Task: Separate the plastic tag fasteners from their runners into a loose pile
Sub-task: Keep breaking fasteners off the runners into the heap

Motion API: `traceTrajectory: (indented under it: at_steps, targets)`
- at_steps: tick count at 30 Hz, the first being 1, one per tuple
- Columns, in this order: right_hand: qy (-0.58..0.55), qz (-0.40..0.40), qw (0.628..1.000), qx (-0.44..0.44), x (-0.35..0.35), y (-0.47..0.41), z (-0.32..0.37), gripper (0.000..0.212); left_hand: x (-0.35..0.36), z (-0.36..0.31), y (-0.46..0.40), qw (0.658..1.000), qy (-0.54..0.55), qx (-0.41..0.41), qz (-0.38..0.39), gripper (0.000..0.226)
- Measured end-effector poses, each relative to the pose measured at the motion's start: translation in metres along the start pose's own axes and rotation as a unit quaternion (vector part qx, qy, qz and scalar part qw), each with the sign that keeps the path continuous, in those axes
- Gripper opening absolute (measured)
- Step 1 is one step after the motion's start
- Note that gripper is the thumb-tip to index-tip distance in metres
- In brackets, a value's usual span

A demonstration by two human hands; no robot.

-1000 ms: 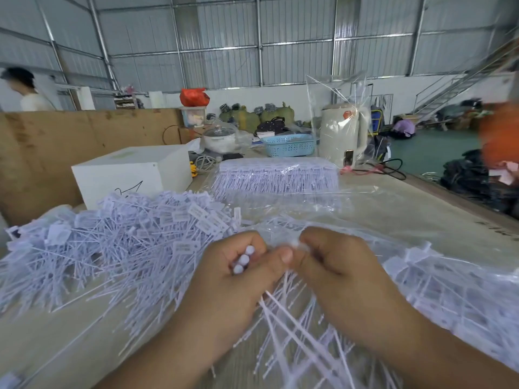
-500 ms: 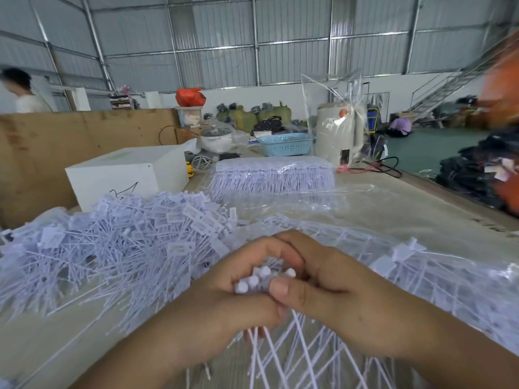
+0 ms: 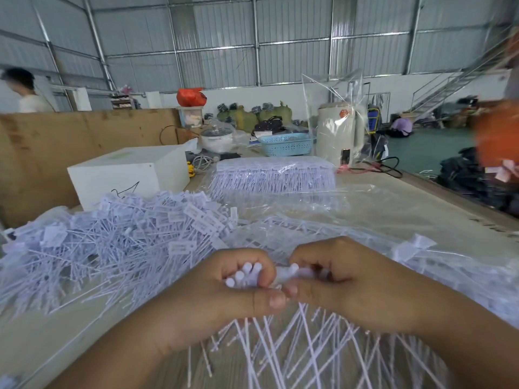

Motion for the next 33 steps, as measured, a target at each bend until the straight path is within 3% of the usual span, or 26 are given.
traceTrajectory:
  at_steps: [5, 7, 10, 12, 16, 21, 24, 29, 33]
  targets:
    - [0.014, -0.141, 0.99, 0.016, -0.004, -0.002, 0.0, 0.033, 0.002, -0.006, -0.003, 0.981, -0.04, 0.03, -0.189, 0.035]
    - [-0.021, -0.24, 0.97, 0.035, -0.015, 0.002, 0.0, 0.037, -0.004, -0.004, 0.001, 0.964, -0.038, 0.033, -0.26, 0.043]
    - [-0.108, -0.332, 0.936, 0.036, -0.042, 0.014, -0.007, 0.044, -0.021, 0.007, 0.005, 0.957, 0.019, 0.011, -0.289, 0.041]
    - [-0.115, -0.275, 0.955, 0.015, -0.041, 0.013, -0.006, 0.047, -0.026, 0.01, 0.004, 0.965, 0.065, 0.007, -0.255, 0.041]
    - [-0.094, -0.089, 0.991, -0.046, 0.002, 0.001, 0.007, 0.024, -0.012, 0.009, -0.004, 0.993, 0.053, 0.014, -0.105, 0.02]
    - [-0.117, -0.052, 0.991, -0.046, 0.01, -0.002, 0.004, 0.018, -0.002, 0.007, 0.0, 0.999, 0.035, -0.021, 0.024, 0.045]
    - [-0.075, -0.015, 0.996, -0.047, 0.014, 0.0, 0.004, 0.033, 0.011, 0.006, 0.001, 0.993, 0.032, -0.047, 0.1, 0.049]
    - [-0.03, -0.019, 0.997, -0.072, 0.011, 0.0, 0.014, 0.024, 0.012, 0.003, -0.001, 0.995, 0.042, -0.03, 0.084, 0.029]
    - [-0.015, -0.009, 1.0, -0.015, 0.003, 0.001, 0.008, 0.045, 0.01, -0.001, -0.001, 0.997, 0.053, 0.002, 0.053, 0.016]
Point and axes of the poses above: each hand's wrist, its own y-axis away from the middle knuckle, its own x-axis out of the palm, z = x × y, the point moved 6 cm from there along -y, towards the middle knuckle, and after that the axes turned 6 degrees about z, right-handed, at the moved point
